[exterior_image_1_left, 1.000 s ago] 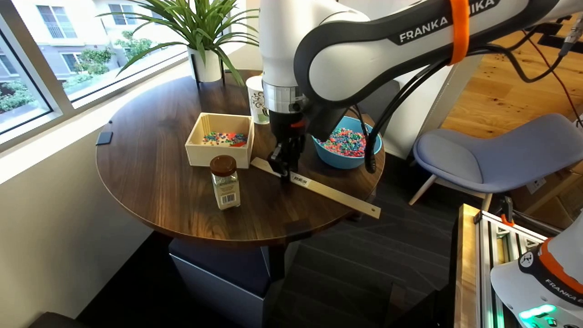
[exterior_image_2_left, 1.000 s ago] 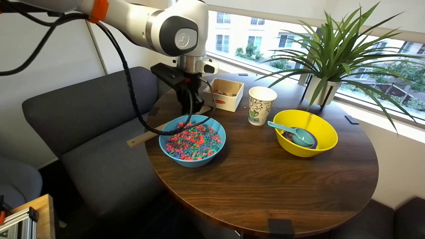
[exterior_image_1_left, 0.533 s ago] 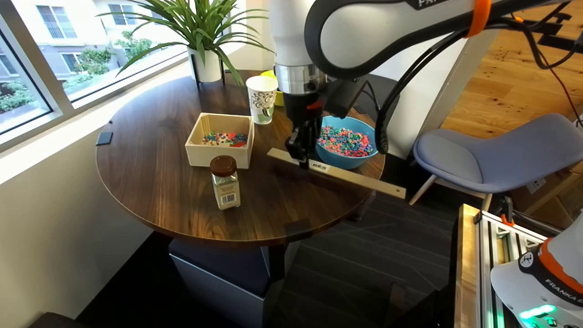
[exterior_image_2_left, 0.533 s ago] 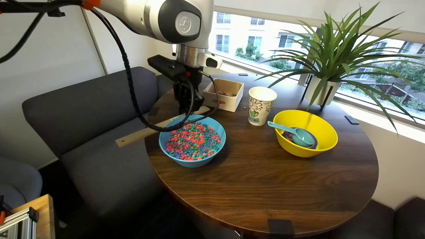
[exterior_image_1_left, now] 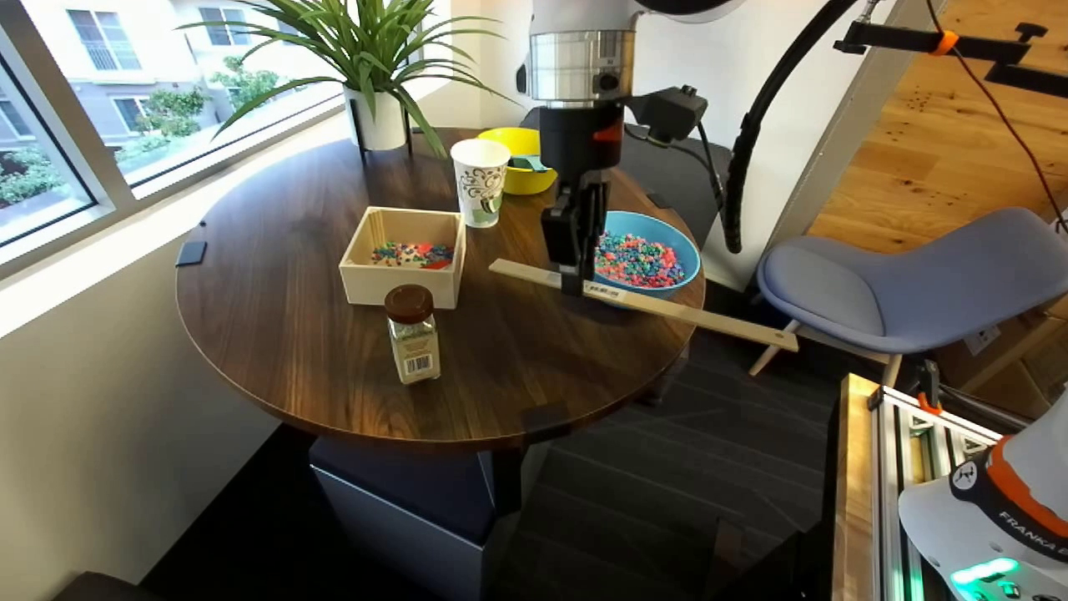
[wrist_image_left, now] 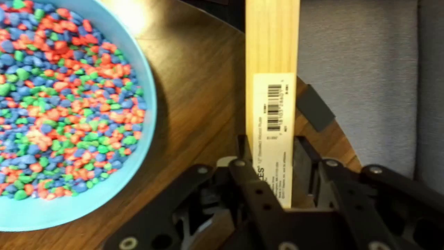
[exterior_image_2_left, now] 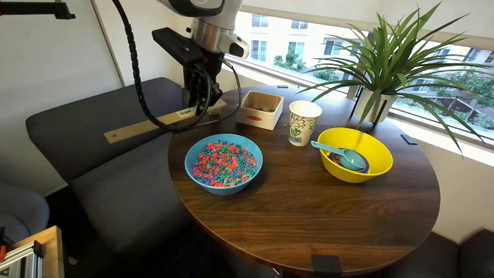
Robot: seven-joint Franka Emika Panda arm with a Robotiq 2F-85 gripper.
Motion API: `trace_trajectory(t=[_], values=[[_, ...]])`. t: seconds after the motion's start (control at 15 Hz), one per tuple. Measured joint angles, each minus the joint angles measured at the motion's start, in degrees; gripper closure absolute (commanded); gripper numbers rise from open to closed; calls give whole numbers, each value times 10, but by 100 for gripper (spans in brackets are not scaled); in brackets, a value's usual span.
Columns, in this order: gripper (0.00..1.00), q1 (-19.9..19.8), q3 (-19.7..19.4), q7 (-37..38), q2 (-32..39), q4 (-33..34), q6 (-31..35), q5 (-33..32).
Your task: Put the ruler in the box
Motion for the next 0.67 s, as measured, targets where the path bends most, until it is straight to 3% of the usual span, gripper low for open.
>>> trace_trajectory(t=[0.07,0.13,0.33,0.4,0.67], values=[[90,0,2,0,1,4,9,18],[65,1,3,3,3,8,25,30],[65,1,3,6,14,27,52,37],[90,1,3,7,16,30,52,38],[90,3,5,14,26,33,97,39]])
